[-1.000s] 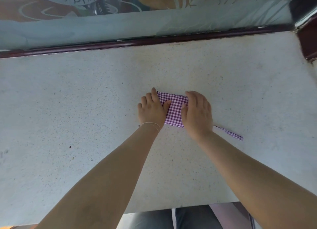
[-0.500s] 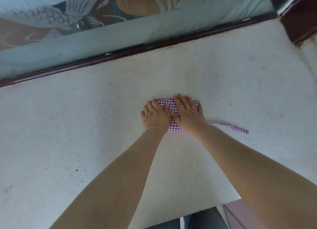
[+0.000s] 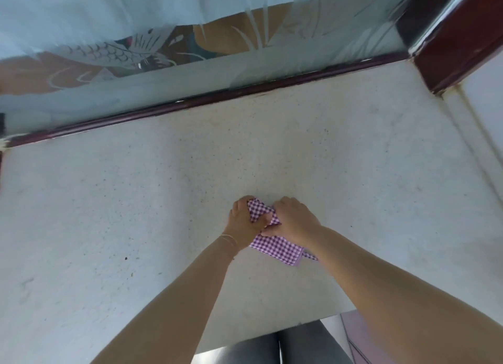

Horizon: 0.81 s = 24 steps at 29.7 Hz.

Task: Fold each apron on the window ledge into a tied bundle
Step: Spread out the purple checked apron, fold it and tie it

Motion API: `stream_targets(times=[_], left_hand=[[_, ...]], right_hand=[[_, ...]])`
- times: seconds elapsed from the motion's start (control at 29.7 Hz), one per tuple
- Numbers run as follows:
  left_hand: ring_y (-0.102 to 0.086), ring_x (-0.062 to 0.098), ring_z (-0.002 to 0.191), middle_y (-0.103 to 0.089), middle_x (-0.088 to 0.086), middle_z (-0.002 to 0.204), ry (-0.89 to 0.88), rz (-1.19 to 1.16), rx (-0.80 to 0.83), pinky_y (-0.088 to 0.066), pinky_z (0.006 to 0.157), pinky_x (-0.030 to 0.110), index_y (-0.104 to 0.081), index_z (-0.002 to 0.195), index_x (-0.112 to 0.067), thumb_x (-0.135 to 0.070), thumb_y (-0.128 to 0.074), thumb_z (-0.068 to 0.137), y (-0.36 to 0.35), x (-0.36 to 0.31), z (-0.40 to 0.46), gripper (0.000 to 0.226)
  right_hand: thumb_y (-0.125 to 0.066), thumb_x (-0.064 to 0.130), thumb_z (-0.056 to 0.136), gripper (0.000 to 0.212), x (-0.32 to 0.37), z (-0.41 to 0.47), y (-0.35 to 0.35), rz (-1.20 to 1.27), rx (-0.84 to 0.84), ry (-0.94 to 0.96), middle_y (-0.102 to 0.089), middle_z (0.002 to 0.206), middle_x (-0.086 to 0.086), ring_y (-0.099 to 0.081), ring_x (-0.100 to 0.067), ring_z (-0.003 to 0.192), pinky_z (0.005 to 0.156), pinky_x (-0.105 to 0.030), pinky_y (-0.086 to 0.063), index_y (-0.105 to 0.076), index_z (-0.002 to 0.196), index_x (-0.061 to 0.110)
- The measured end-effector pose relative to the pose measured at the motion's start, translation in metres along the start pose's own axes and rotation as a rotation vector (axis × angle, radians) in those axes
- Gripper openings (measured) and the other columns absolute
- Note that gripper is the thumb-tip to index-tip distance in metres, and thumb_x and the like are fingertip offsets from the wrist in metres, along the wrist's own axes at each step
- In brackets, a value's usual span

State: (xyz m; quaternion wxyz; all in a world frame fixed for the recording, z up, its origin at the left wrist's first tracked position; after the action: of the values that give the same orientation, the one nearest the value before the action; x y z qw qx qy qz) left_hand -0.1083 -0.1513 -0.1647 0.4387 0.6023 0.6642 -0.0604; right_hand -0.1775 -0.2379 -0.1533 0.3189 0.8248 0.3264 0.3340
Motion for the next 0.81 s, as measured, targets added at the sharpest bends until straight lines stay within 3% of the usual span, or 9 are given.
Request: stream_targets(times=[0.13,0.27,0.44,0.5,0.57,0.64,0.67,0.74,0.81], left_hand=[[-0.055,0.019,0.110,-0.056,-0.001,0.122,-0.003,-0.143,0.156,-0.046,0.092,0.032,-0.043,0.136,-0.019,-0.045,-0.063,0.086,0.008,-0.017,-0.030,0.059],[-0.059,0.010,0.086,-0.063,-0.010,0.093,-0.128,-0.204,-0.021,-0.048,0.073,0.022,-0.056,0.106,-0.022,-0.039,-0.065,0.085,0.040,-0.073,-0.070,0.029],[-0.063,0.023,0.094,-0.063,-0.003,0.098,-0.158,-0.435,-0.149,-0.052,0.068,0.022,-0.051,0.100,-0.026,-0.040,-0.063,0.083,0.058,-0.113,-0.108,0.025],[-0.056,0.025,0.112,-0.055,0.002,0.120,-0.225,-0.197,-0.242,-0.054,0.085,0.029,-0.044,0.120,-0.024,-0.038,-0.061,0.087,0.067,-0.135,-0.126,0.039],[-0.034,0.021,0.136,-0.033,-0.001,0.148,-0.433,0.413,-0.398,-0.029,0.112,0.035,-0.025,0.146,-0.024,-0.044,-0.057,0.090,0.071,-0.179,-0.151,0.067],[-0.019,0.018,0.144,-0.025,-0.004,0.156,-0.577,0.838,-0.319,-0.003,0.119,0.034,-0.006,0.152,-0.026,-0.060,-0.055,0.084,0.048,-0.206,-0.160,0.091],[-0.024,0.019,0.143,-0.032,-0.003,0.153,-0.554,0.893,-0.241,-0.004,0.120,0.035,-0.001,0.153,-0.026,-0.065,-0.059,0.078,0.038,-0.215,-0.164,0.103],[-0.046,0.021,0.128,-0.052,-0.003,0.139,-0.413,0.727,-0.128,-0.028,0.114,0.037,-0.003,0.152,-0.030,-0.062,-0.071,0.069,0.038,-0.222,-0.165,0.112],[-0.055,0.019,0.112,-0.060,-0.004,0.128,-0.345,0.558,-0.117,-0.041,0.097,0.030,-0.026,0.146,-0.030,-0.054,-0.074,0.071,0.051,-0.228,-0.171,0.092]], right_hand=[[-0.062,0.052,0.085,0.048,0.019,-0.035,0.019,0.195,-0.031,0.141,-0.053,0.092,0.005,-0.053,-0.015,0.081,0.070,-0.025,-0.038,-0.048,0.114,0.016],[-0.070,0.052,0.079,0.044,0.018,-0.069,0.065,0.452,0.008,0.169,-0.061,0.089,0.010,-0.061,-0.010,0.080,0.068,-0.024,-0.048,-0.049,0.106,0.023],[-0.067,0.048,0.083,0.039,0.015,-0.102,0.113,0.512,0.176,0.205,-0.065,0.099,0.005,-0.063,-0.011,0.089,0.074,-0.023,-0.052,-0.059,0.108,0.019],[-0.065,0.045,0.087,0.035,0.018,-0.117,0.135,0.396,0.140,0.239,-0.065,0.100,0.002,-0.063,-0.017,0.091,0.074,-0.025,-0.051,-0.059,0.107,0.017],[-0.063,0.047,0.087,0.032,0.028,-0.133,0.157,0.175,0.083,0.293,-0.064,0.093,0.004,-0.062,-0.019,0.087,0.069,-0.028,-0.048,-0.060,0.101,0.019],[-0.064,0.050,0.085,0.037,0.041,-0.143,0.174,-0.006,0.022,0.334,-0.064,0.095,0.006,-0.062,-0.019,0.088,0.072,-0.031,-0.049,-0.060,0.110,0.023],[-0.066,0.048,0.084,0.040,0.046,-0.153,0.181,-0.043,0.002,0.360,-0.064,0.100,0.006,-0.061,-0.018,0.090,0.076,-0.032,-0.050,-0.059,0.117,0.025],[-0.069,0.045,0.083,0.043,0.053,-0.165,0.193,0.035,-0.032,0.390,-0.065,0.103,0.005,-0.062,-0.016,0.090,0.077,-0.032,-0.051,-0.058,0.119,0.025],[-0.065,0.058,0.080,0.047,0.046,-0.173,0.206,0.316,-0.059,0.392,-0.064,0.098,0.005,-0.062,-0.015,0.087,0.073,-0.029,-0.051,-0.055,0.111,0.024]])
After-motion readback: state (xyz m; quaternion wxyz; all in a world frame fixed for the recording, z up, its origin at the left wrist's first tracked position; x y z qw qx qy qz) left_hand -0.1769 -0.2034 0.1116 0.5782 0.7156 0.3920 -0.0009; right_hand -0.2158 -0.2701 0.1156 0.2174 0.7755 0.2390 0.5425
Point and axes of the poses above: each hand's wrist, its own z-axis towards the middle knuckle, its own y-axis out of the back of the hand, x = y × z, the point moved 10 cm from there along z, towards the middle knuckle
